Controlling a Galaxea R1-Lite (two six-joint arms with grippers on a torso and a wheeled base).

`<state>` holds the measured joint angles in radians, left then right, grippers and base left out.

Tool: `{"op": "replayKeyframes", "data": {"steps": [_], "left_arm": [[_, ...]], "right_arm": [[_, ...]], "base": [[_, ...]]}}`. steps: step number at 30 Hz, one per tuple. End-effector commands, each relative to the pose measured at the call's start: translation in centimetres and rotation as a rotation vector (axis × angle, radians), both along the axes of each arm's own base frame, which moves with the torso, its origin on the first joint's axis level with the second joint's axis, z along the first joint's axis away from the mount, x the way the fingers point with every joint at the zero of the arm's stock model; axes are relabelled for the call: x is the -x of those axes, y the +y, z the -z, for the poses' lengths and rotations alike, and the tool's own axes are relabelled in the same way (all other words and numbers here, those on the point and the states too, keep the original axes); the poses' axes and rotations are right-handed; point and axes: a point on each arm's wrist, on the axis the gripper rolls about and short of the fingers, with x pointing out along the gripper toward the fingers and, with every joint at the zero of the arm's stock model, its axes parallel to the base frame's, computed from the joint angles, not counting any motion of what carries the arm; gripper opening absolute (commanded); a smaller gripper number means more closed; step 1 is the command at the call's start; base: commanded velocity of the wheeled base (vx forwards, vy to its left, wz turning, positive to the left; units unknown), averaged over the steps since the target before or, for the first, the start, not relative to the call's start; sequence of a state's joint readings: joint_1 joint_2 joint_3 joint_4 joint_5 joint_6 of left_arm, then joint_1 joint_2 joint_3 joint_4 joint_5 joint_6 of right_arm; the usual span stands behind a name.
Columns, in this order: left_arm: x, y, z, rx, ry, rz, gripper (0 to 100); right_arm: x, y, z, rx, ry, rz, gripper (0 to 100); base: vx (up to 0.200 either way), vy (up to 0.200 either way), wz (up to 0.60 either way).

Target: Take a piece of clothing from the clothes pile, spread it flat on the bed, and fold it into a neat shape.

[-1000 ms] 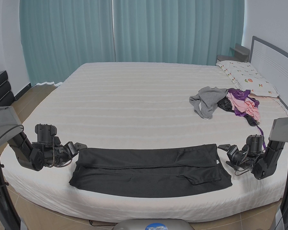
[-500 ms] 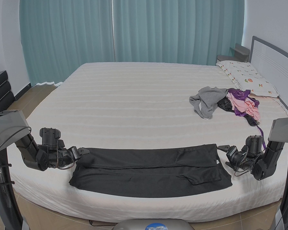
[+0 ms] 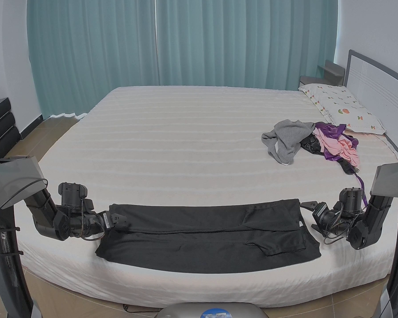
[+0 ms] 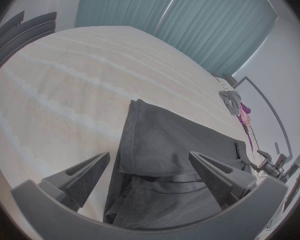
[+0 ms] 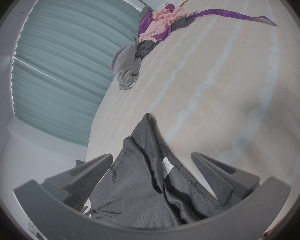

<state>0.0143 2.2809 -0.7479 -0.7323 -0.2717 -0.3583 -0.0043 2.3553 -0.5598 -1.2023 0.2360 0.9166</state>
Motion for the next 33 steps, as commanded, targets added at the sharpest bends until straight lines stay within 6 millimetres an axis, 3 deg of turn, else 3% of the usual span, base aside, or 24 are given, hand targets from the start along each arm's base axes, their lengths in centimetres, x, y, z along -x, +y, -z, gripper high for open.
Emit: {"op": "replayKeyframes", "data": {"steps": [1,21,22,33], "left_arm": [[0.2,-0.2,0.5,-0.019,0.005,0.023,100],[0.7,-1.8,1.1,-0.028,0.026,0.071,100],[0.7,-1.8,1.1,-0.029,0.022,0.071,0],[1.2,-1.8,1.1,-0.024,-0.009,0.061,0]], "right_arm": [[0.1,0.0,0.1,0.0,0.005,-0.002,100],[0.1,0.0,0.1,0.0,0.005,-0.003,100],[0.1,0.0,0.1,0.0,0.005,-0.003,100],[0.1,0.0,0.1,0.0,0.003,-0.003,100]], "base": [[0.0,0.0,0.0],[0.0,0.0,0.0],[0.0,0.0,0.0],[0.0,0.0,0.0]]}}
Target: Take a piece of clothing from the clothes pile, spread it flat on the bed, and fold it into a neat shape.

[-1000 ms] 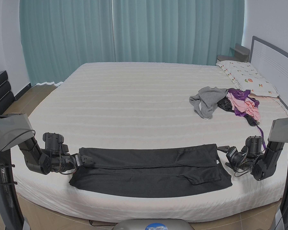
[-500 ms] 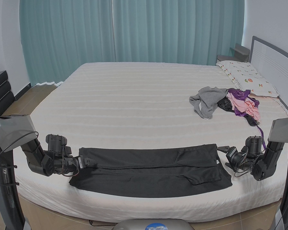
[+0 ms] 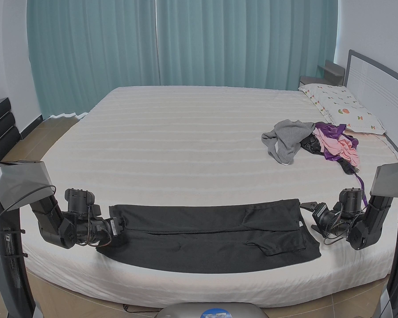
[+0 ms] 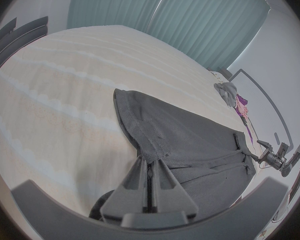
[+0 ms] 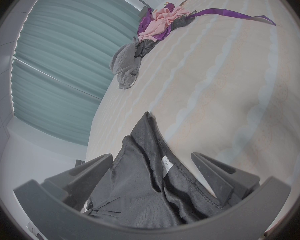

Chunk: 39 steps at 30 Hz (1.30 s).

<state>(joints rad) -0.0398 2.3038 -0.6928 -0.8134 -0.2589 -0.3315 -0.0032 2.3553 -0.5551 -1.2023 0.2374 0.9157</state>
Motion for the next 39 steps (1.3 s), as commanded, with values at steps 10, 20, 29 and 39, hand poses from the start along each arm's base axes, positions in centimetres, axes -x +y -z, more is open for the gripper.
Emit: {"op": "replayKeyframes", "data": {"steps": [10,20,29,39], "left_arm": [[0.2,0.0,-0.1,0.007,-0.015,-0.008,0],[-0.2,-0.1,-0.3,0.039,-0.019,-0.036,0],[-1.2,-0.7,-1.0,0.106,-0.037,-0.084,0],[-1.4,-1.9,-2.1,0.135,-0.061,-0.075,0]], "right_arm": [[-0.1,-0.1,-0.1,-0.002,-0.004,0.002,100],[-0.3,-0.3,-0.3,-0.01,-0.015,0.009,100],[-0.4,-0.4,-0.3,-0.011,-0.016,0.012,100],[-0.4,-0.4,-0.3,-0.012,-0.017,0.012,100]], "base": [[0.0,0.0,0.0],[-0.06,0.0,0.0],[0.0,0.0,0.0],[0.0,-0.14,0.0]]}}
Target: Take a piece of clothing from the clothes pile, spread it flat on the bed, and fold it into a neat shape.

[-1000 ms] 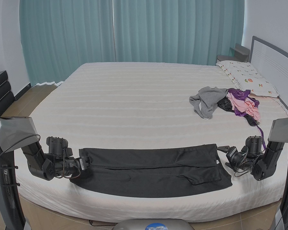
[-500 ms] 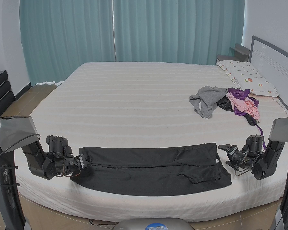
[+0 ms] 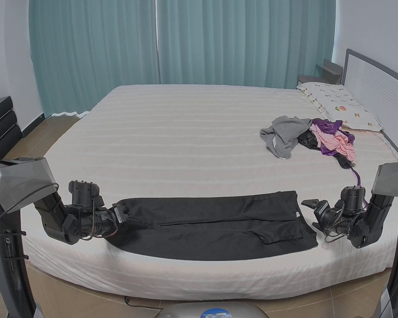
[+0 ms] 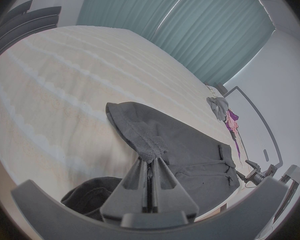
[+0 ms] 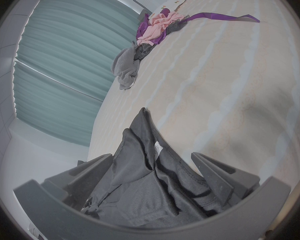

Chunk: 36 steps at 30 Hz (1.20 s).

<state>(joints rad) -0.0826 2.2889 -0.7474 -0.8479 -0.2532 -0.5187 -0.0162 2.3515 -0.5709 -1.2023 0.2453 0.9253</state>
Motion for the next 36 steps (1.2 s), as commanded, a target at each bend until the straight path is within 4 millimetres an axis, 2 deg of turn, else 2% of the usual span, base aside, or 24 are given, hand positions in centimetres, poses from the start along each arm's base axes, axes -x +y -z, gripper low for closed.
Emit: {"op": "replayKeyframes", "data": {"steps": [1,9,18,24,36], "left_arm": [[0.2,-0.4,-0.8,0.004,-0.018,0.011,0],[0.8,-1.2,-3.2,0.035,-0.058,0.012,0],[1.9,-3.4,-5.9,0.034,-0.109,0.06,0],[2.2,-5.9,-8.2,0.01,-0.082,0.106,0],[1.7,-10.9,-9.9,-0.037,-0.07,0.173,0]], "right_arm": [[0.0,0.0,0.0,0.0,0.0,0.0,100],[0.0,0.0,0.0,0.0,0.0,-0.001,100],[0.0,0.0,0.0,-0.003,0.0,-0.006,100],[0.1,0.0,0.0,-0.003,0.001,-0.006,100],[0.2,0.1,0.1,-0.002,0.006,-0.009,100]], "base": [[0.0,-0.2,0.0],[0.0,-0.2,0.0],[0.0,-0.2,0.0],[0.0,-0.2,0.0],[0.0,-0.2,0.0]]}}
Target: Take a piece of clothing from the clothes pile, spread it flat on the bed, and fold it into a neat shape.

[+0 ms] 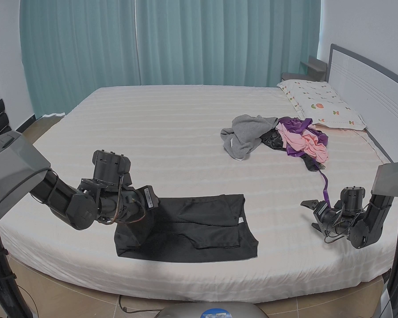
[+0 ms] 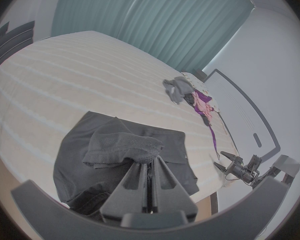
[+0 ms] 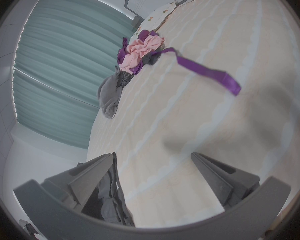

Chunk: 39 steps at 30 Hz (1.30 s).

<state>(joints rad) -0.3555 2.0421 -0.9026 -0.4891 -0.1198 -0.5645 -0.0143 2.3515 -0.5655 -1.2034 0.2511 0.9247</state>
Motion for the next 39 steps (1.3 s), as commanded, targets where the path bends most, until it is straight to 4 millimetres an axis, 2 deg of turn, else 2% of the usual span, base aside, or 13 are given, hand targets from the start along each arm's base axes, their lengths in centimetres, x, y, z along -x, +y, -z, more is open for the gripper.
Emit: {"op": "replayKeyframes", "data": {"steps": [1,5,8,12,13,17,21,22,30,34,39], "left_arm": [[-0.3,-2.2,-1.0,0.002,-0.019,0.044,0],[-0.9,-3.7,-0.8,0.013,-0.014,0.063,0],[-1.3,-5.9,-0.3,0.062,0.01,0.055,0],[-1.8,-6.9,0.6,0.055,0.016,0.052,0],[-2.2,-7.5,1.5,0.039,0.022,0.036,0],[-2.7,-8.6,2.9,0.018,0.029,0.002,0],[-3.1,-9.3,3.5,0.021,0.03,-0.019,0],[-3.1,-9.6,3.4,0.03,0.029,-0.028,100],[-2.5,-10.5,2.8,0.063,0.028,-0.027,100],[-1.8,-10.9,0.4,0.155,0.011,-0.057,100],[-1.6,-10.0,-1.7,0.194,-0.021,-0.077,100]], "right_arm": [[0.0,0.0,0.1,0.001,0.002,-0.002,100],[0.0,0.1,0.1,0.001,-0.005,-0.003,100],[0.1,0.1,0.0,0.001,-0.006,-0.003,100],[0.1,0.1,0.1,0.001,-0.005,-0.005,100],[0.1,0.1,0.1,0.002,-0.006,-0.005,100],[0.1,0.1,0.1,0.002,-0.006,-0.005,100],[0.1,0.1,0.1,0.002,-0.006,-0.005,100],[0.1,0.2,0.1,0.002,-0.006,-0.007,100],[0.1,0.2,0.1,0.002,-0.006,-0.007,100],[0.1,0.2,0.1,0.003,-0.005,-0.006,100],[0.2,0.2,0.1,0.003,-0.004,-0.008,100]], "base": [[0.0,-0.2,0.0],[0.0,-0.2,0.0],[0.0,-0.2,0.0],[0.0,0.0,0.0],[0.0,0.0,0.0],[0.0,0.0,0.0],[0.0,0.0,0.0],[0.0,0.0,0.0],[0.0,0.0,0.0],[0.0,0.0,0.0],[0.0,0.0,0.0]]}}
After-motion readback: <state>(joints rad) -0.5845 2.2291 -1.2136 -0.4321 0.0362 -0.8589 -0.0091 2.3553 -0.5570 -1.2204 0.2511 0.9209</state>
